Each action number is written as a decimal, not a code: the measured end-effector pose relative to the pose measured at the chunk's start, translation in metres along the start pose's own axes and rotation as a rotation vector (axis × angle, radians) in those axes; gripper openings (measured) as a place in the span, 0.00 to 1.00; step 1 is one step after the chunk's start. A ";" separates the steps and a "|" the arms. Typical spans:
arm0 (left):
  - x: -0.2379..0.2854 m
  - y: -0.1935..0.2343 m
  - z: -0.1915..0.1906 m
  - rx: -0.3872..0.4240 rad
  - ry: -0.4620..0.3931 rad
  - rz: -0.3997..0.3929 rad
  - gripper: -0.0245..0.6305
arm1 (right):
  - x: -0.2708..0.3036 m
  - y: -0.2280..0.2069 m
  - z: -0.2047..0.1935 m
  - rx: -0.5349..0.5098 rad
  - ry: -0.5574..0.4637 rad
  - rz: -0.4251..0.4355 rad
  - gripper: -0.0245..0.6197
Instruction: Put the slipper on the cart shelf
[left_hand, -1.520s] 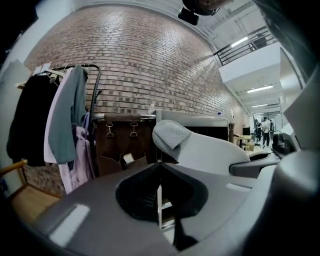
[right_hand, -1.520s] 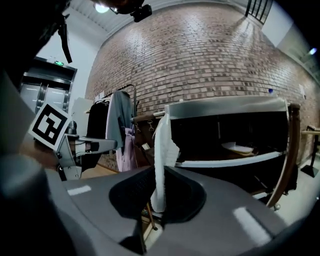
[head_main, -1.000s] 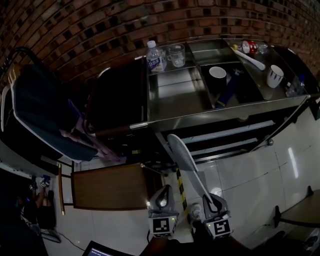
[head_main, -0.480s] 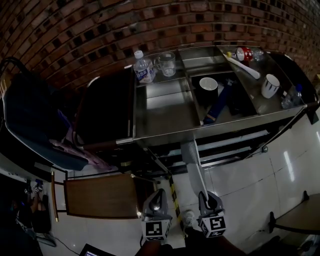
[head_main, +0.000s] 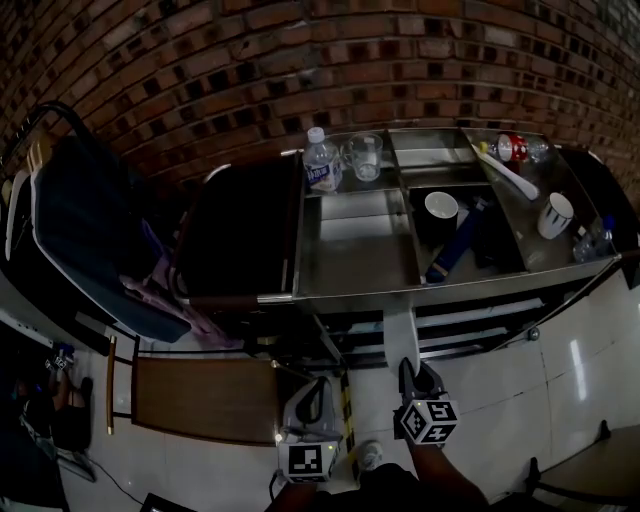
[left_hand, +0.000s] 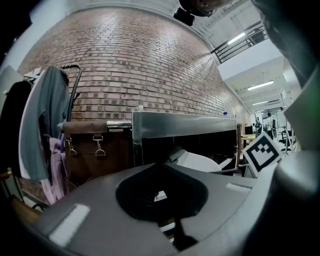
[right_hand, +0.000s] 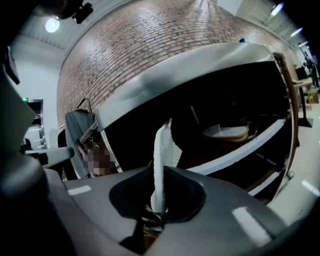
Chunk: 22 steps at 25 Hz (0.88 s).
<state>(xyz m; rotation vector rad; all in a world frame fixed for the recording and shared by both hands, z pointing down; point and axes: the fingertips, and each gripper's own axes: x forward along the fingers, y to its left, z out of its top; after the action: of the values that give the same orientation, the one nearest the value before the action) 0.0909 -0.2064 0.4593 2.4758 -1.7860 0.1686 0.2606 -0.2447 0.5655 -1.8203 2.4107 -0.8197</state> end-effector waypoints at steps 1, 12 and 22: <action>-0.002 0.003 0.003 0.000 -0.002 0.006 0.06 | 0.009 -0.001 0.004 0.011 0.000 0.005 0.10; -0.013 0.012 0.015 0.096 -0.014 0.016 0.06 | 0.094 0.003 0.019 0.160 0.016 0.062 0.10; -0.021 0.031 0.003 0.061 0.028 0.054 0.06 | 0.144 -0.001 0.003 0.237 0.044 0.027 0.10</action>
<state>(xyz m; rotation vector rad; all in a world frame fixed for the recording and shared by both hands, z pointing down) 0.0553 -0.1968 0.4537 2.4539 -1.8652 0.2635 0.2160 -0.3751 0.6062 -1.6950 2.2429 -1.1008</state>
